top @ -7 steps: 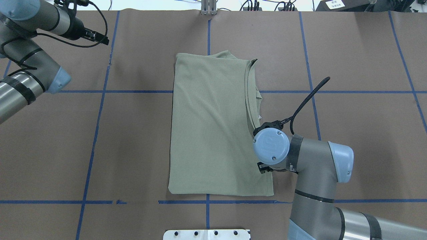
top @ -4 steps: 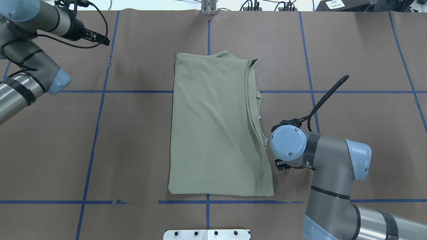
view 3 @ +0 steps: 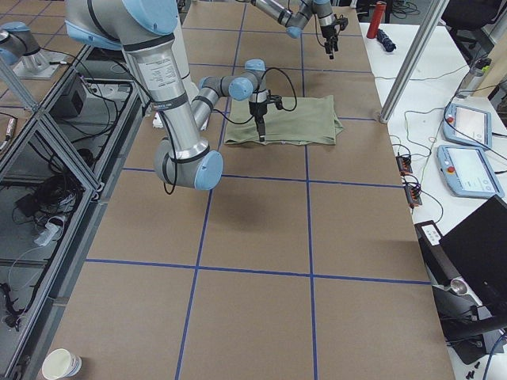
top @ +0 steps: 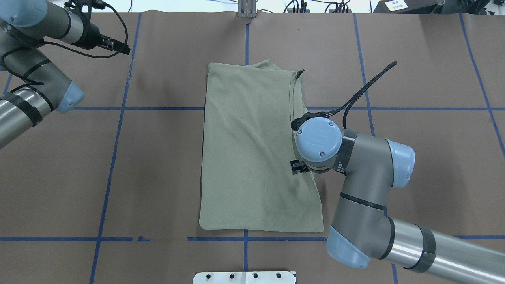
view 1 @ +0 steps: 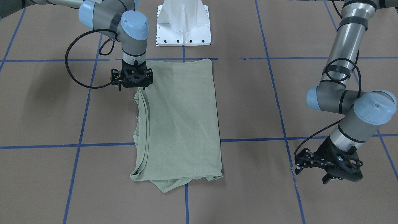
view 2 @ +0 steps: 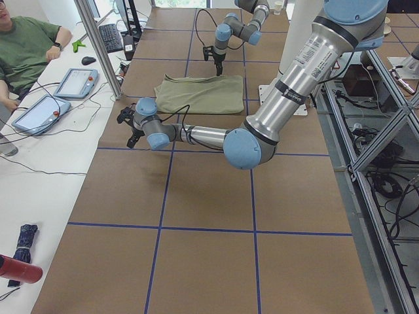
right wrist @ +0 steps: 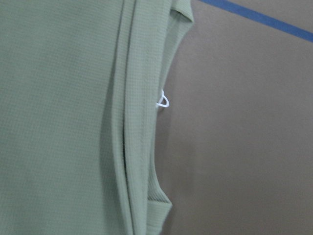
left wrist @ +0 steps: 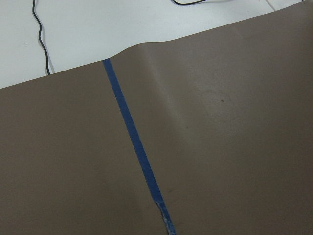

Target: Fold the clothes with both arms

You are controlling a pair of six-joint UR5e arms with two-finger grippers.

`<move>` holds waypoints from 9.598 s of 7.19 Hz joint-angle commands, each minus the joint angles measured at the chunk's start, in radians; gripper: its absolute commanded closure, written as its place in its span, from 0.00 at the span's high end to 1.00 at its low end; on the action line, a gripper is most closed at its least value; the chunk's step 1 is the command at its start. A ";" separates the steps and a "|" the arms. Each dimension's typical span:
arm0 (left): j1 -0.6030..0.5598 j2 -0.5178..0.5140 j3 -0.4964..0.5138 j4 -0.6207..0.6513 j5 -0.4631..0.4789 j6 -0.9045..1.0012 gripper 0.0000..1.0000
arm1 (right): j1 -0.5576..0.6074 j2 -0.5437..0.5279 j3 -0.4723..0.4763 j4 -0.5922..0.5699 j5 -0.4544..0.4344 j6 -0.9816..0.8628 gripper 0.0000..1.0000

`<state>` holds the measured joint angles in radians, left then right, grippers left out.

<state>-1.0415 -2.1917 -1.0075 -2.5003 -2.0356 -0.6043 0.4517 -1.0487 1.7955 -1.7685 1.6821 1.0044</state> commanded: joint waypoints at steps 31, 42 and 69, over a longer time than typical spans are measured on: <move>0.064 0.006 -0.101 0.009 -0.002 -0.098 1.00 | 0.367 0.087 -0.397 0.196 0.201 -0.413 1.00; 0.836 0.354 -0.913 0.311 0.480 -1.195 1.00 | -0.025 -0.497 0.115 1.056 -0.028 0.781 1.00; 0.910 0.337 -0.876 0.251 0.617 -1.233 0.00 | -0.235 -0.340 0.208 0.573 -0.220 1.151 1.00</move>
<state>-0.1324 -1.8512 -1.8818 -2.2488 -1.4187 -1.8375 0.2604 -1.4533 2.0054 -1.0820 1.5075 2.1299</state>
